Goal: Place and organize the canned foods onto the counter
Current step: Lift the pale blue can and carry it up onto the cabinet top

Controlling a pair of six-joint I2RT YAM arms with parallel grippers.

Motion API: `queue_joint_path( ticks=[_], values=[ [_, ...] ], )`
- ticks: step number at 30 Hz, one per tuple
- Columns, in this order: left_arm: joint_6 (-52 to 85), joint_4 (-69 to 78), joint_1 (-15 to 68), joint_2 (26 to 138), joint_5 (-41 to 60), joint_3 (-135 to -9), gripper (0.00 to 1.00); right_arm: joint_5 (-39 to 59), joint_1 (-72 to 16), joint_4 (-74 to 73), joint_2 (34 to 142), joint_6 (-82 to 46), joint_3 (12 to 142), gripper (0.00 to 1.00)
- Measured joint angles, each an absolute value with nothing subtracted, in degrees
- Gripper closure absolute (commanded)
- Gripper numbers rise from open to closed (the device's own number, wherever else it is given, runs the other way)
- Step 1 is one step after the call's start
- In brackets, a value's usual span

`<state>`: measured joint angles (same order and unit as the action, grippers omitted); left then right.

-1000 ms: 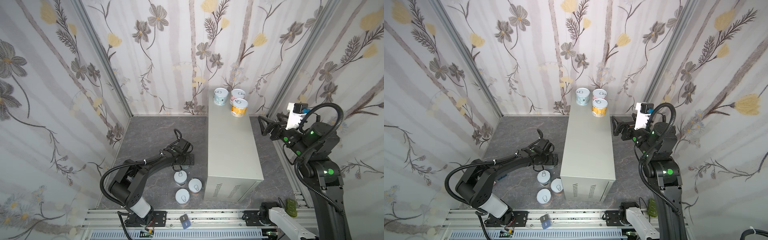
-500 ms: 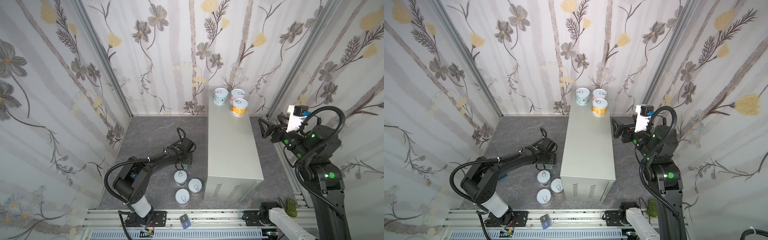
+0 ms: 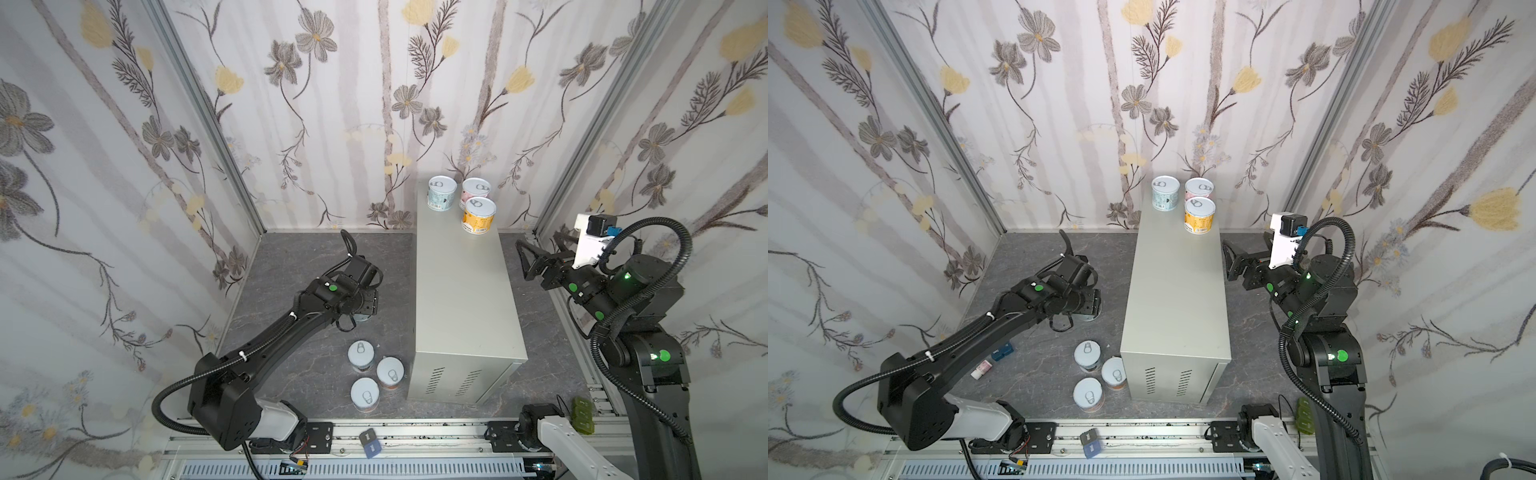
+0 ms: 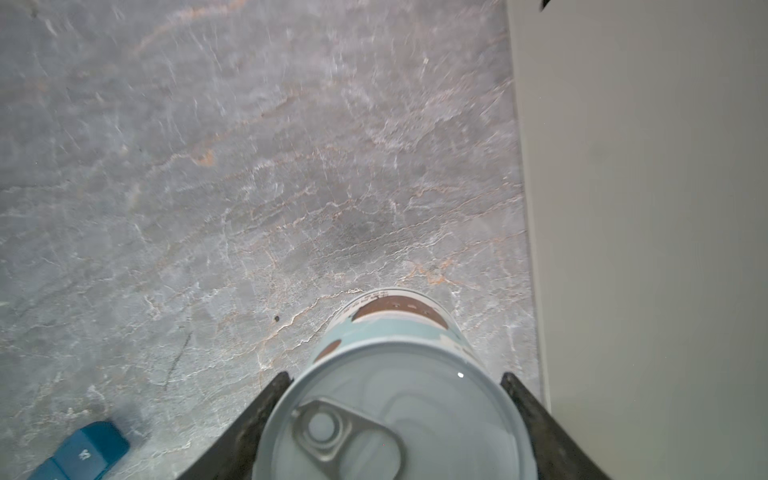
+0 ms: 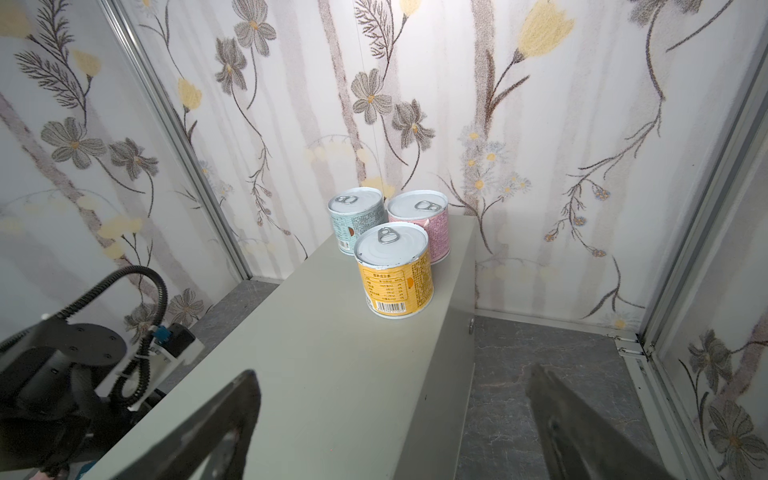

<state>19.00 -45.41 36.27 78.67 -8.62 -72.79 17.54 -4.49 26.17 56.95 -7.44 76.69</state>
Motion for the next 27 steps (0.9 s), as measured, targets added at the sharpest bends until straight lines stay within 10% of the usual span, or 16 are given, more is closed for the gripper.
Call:
queue_joint_path(
  ticks=[27],
  values=[
    [7.6,-85.5,54.5,105.2,2.0,-151.1,0.43,18.0,-4.5,29.1,51.6,-7.5,69.3,0.0]
  ],
)
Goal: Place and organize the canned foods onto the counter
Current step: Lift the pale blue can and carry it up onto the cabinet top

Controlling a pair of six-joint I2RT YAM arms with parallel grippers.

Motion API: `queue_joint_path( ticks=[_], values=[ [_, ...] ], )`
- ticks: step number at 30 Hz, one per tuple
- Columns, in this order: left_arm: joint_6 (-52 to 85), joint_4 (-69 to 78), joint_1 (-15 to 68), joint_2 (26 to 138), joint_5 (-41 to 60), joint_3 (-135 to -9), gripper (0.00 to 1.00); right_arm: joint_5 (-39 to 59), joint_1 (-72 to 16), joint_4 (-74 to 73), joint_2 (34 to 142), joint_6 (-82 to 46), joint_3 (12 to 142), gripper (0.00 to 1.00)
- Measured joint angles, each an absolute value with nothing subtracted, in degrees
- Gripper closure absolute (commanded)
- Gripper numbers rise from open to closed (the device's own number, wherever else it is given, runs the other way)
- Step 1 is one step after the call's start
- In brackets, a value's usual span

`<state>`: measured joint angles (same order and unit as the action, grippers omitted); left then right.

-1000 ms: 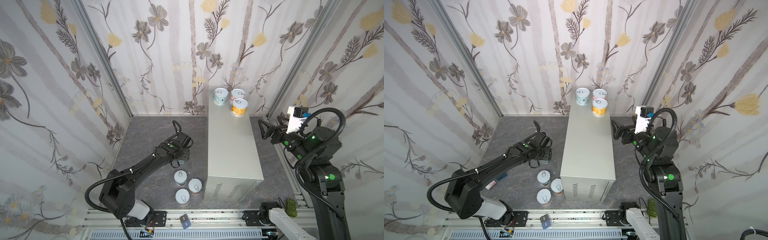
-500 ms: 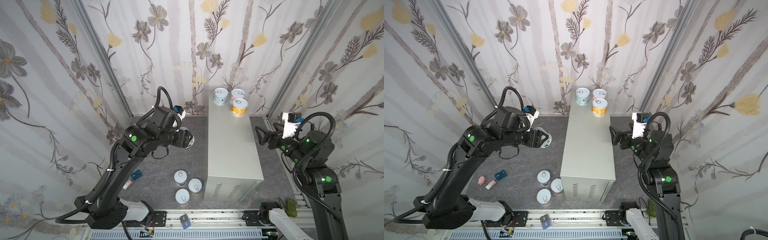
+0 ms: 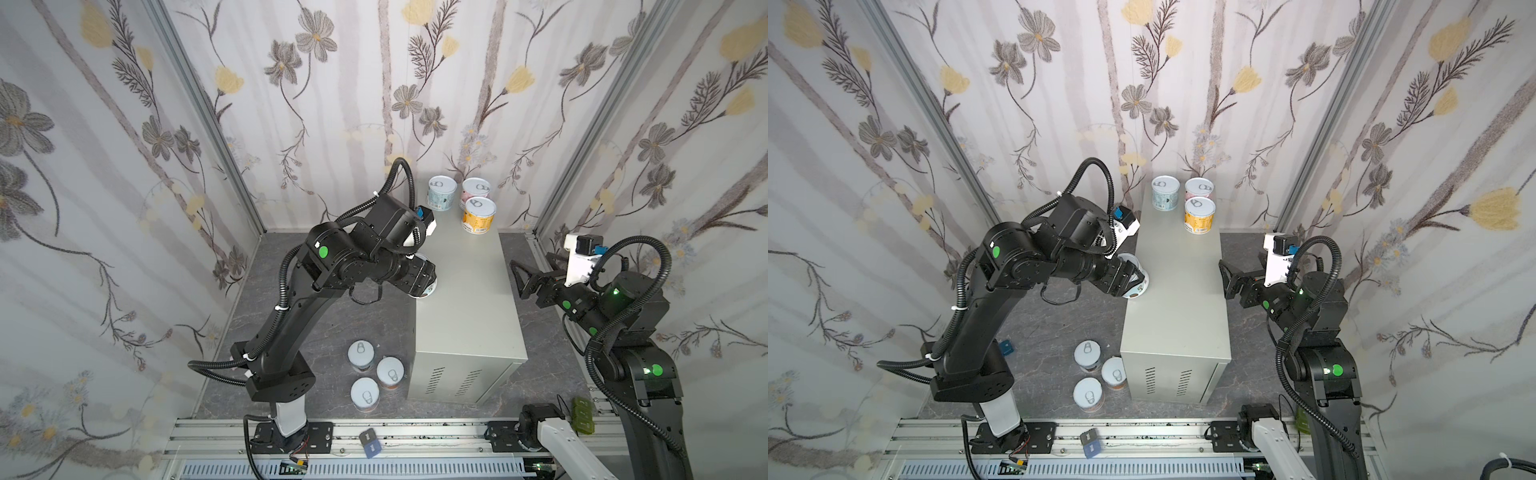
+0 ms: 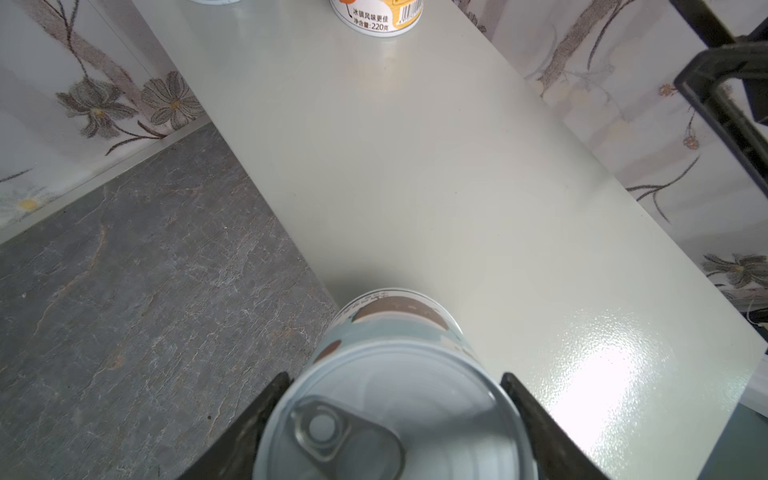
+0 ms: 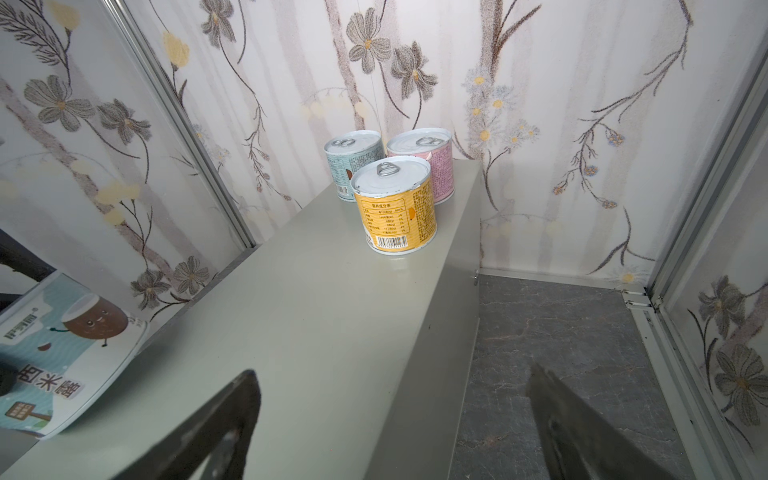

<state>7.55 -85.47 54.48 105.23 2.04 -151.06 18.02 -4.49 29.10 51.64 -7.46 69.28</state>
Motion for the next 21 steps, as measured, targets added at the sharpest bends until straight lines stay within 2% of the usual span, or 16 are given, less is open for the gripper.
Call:
queue_joint_path(
  ticks=[14,17,18,21],
  values=[
    [5.0,-79.4,56.2,113.2,1.3,-155.5,0.19,17.6,-4.5,30.1,50.5,-7.5,68.3,0.0],
    [5.0,-78.9,56.4,114.1,1.7,-155.3,0.1,17.6,-4.5,30.1,50.5,-7.5,67.7,0.0],
    [5.0,-78.5,56.6,114.1,1.7,-155.3,0.0,17.6,-4.5,30.1,50.5,-7.5,67.6,0.0],
    [5.0,-77.1,57.1,113.3,1.5,-155.0,0.0,17.6,-4.5,30.0,50.5,-7.9,67.5,0.0]
  ],
)
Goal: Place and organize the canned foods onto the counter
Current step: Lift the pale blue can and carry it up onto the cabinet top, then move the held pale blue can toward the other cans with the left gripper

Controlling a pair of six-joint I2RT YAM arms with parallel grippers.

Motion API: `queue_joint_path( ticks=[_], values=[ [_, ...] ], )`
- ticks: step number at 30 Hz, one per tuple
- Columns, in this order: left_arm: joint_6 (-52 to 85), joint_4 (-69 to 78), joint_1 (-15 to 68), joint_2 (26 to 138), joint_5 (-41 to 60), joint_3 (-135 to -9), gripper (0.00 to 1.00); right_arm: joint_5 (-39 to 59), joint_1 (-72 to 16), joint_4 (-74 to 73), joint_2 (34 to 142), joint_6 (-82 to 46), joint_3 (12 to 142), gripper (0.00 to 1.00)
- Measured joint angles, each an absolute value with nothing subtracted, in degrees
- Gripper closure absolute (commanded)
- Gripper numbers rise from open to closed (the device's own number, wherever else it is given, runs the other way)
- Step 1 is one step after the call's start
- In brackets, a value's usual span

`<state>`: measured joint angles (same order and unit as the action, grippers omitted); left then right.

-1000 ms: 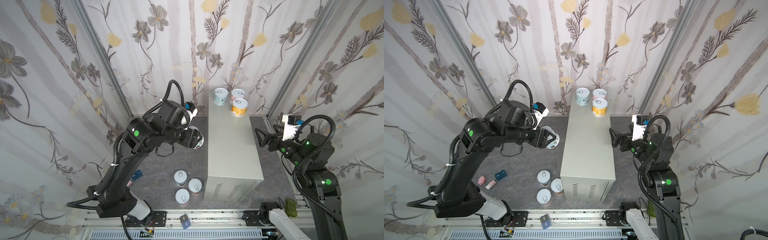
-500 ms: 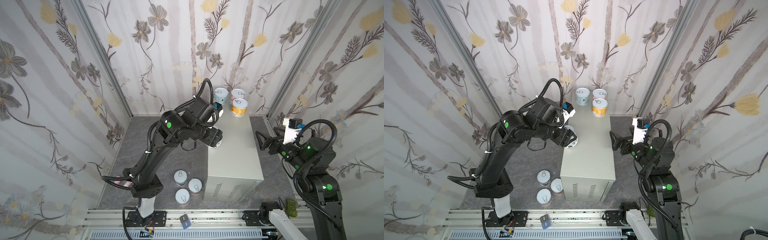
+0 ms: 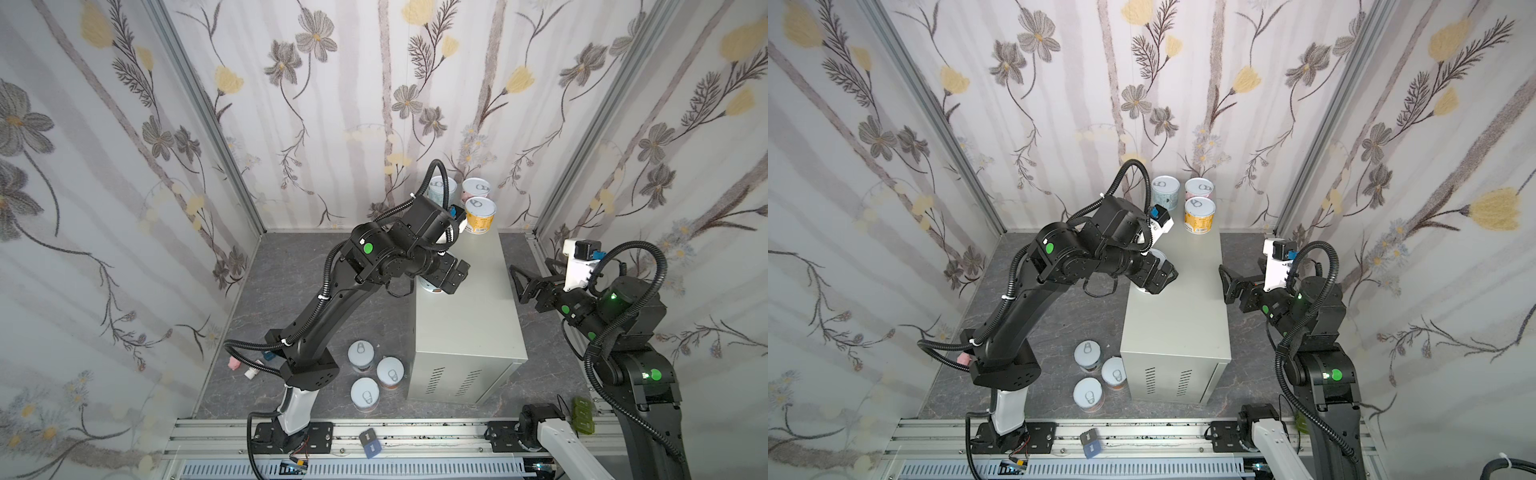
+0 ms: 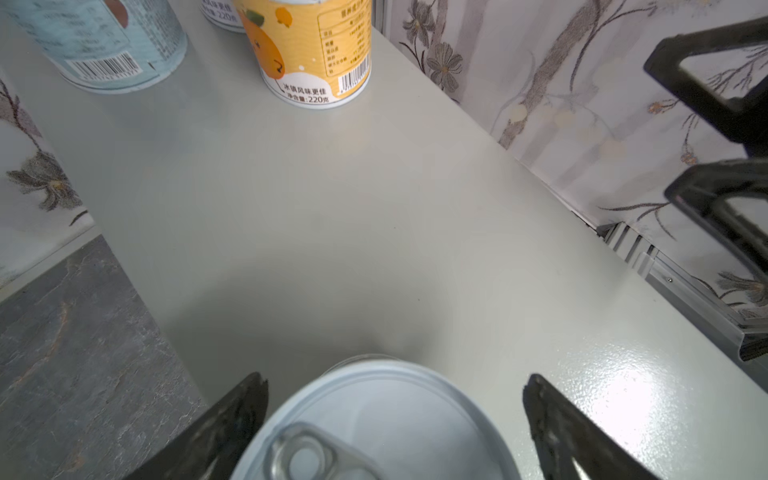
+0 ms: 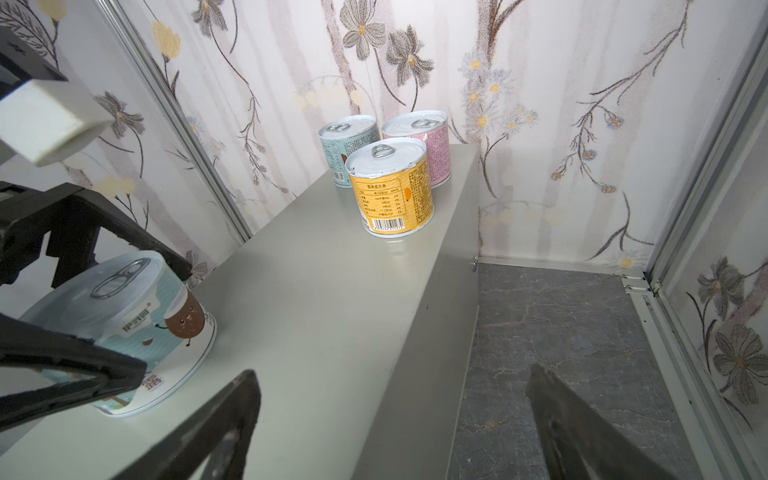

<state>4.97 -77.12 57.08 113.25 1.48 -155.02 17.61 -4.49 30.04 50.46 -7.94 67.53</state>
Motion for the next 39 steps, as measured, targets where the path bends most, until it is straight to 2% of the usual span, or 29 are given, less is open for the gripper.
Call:
queue_joint_path(
  ticks=[4,11,18,23,33,39],
  values=[
    [4.9,-74.0,57.3,107.2,0.6,-148.3,0.0,17.6,-4.5,29.7,50.5,-8.1,67.3,0.0],
    [3.3,-60.6,57.2,89.3,2.5,-119.9,0.0,18.1,-4.5,29.0,50.6,-8.4,66.9,0.0],
    [2.0,-48.0,56.7,83.0,4.7,-104.9,0.06,20.9,-4.6,27.7,50.7,-8.4,67.0,0.0],
    [1.2,-41.4,56.2,82.5,4.1,-101.6,0.17,21.3,-4.6,27.6,50.5,-8.4,67.0,0.0],
    [0.9,-33.7,53.5,83.1,4.4,-99.4,0.16,21.3,-4.6,27.6,50.3,-8.4,67.0,0.0],
    [1.1,-31.4,52.8,84.0,5.6,-98.8,0.2,21.3,-4.6,27.6,50.4,-8.1,67.0,0.0]
  ],
)
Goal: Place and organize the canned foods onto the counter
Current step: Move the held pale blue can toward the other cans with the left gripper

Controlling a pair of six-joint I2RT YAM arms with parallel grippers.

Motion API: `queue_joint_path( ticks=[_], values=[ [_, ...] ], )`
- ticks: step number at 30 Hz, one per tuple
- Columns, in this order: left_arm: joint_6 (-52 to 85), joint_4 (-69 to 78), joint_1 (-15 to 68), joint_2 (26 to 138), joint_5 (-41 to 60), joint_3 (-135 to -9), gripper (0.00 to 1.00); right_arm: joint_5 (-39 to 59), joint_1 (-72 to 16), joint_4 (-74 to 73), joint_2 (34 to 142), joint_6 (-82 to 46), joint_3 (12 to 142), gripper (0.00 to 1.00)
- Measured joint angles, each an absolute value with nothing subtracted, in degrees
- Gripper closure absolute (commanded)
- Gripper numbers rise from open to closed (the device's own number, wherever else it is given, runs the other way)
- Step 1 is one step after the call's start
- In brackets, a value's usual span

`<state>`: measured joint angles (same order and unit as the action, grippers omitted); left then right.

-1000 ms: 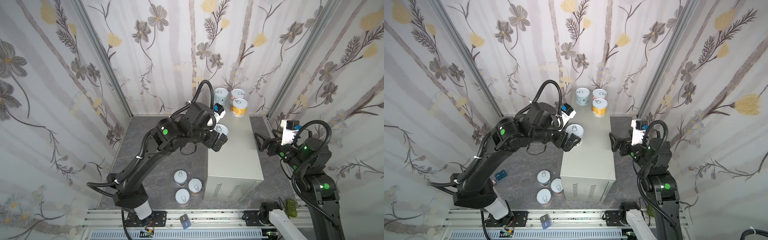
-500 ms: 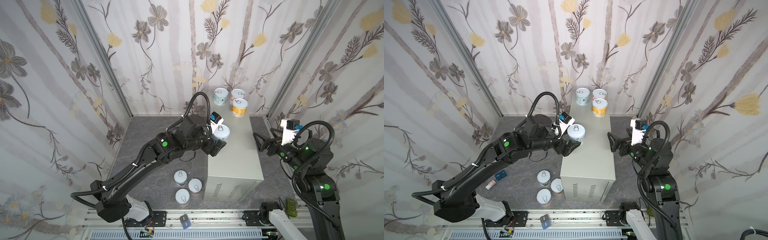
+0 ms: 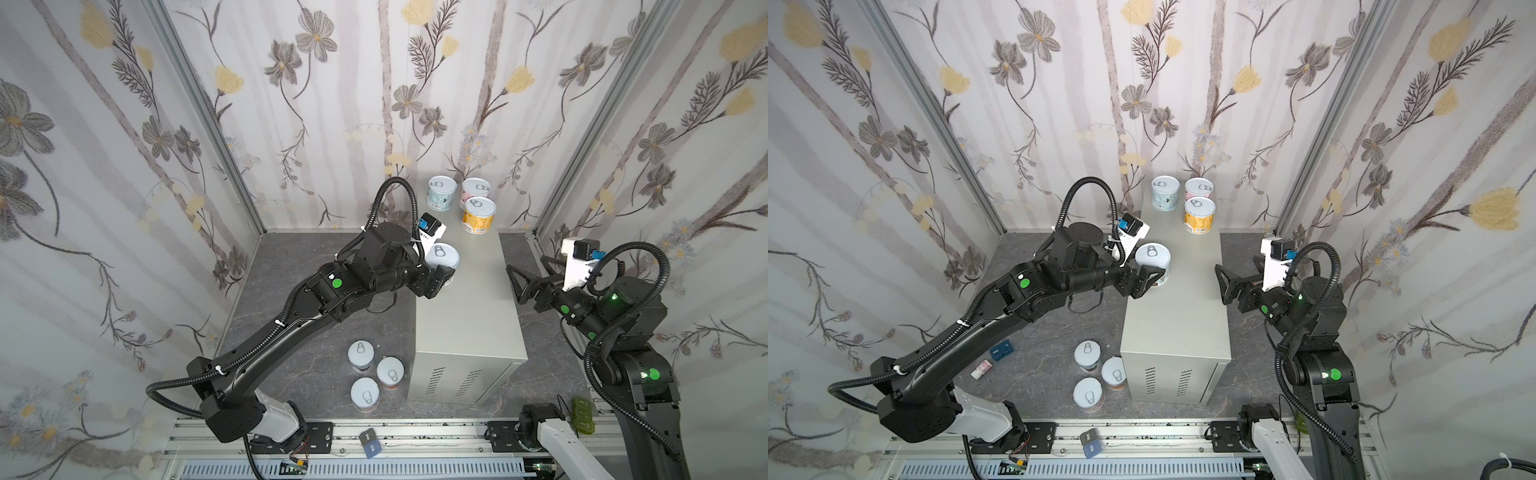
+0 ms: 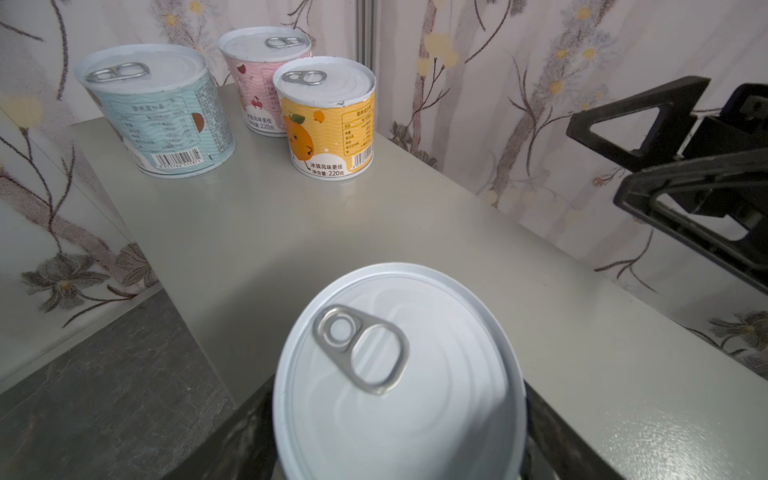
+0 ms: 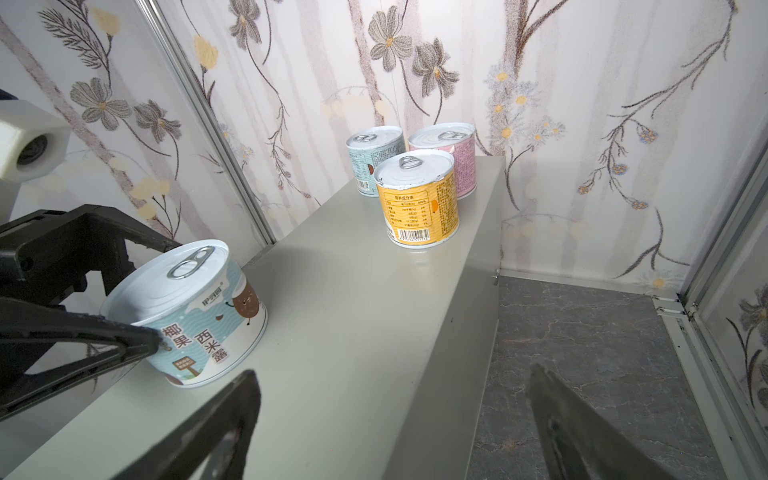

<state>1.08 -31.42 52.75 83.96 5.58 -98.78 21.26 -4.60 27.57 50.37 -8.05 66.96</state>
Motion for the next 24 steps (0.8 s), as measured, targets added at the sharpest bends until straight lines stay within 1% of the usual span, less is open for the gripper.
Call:
queue_joint_path(
  ticks=[8,24],
  values=[
    [0.2,-28.2,50.9,87.0,4.9,-99.9,0.24,21.1,-4.6,27.6,50.4,-7.8,66.7,0.0],
    [-3.7,-17.2,45.6,95.3,5.7,-102.5,0.25,22.6,-4.6,27.2,52.5,-7.0,68.2,0.0]
  ],
)
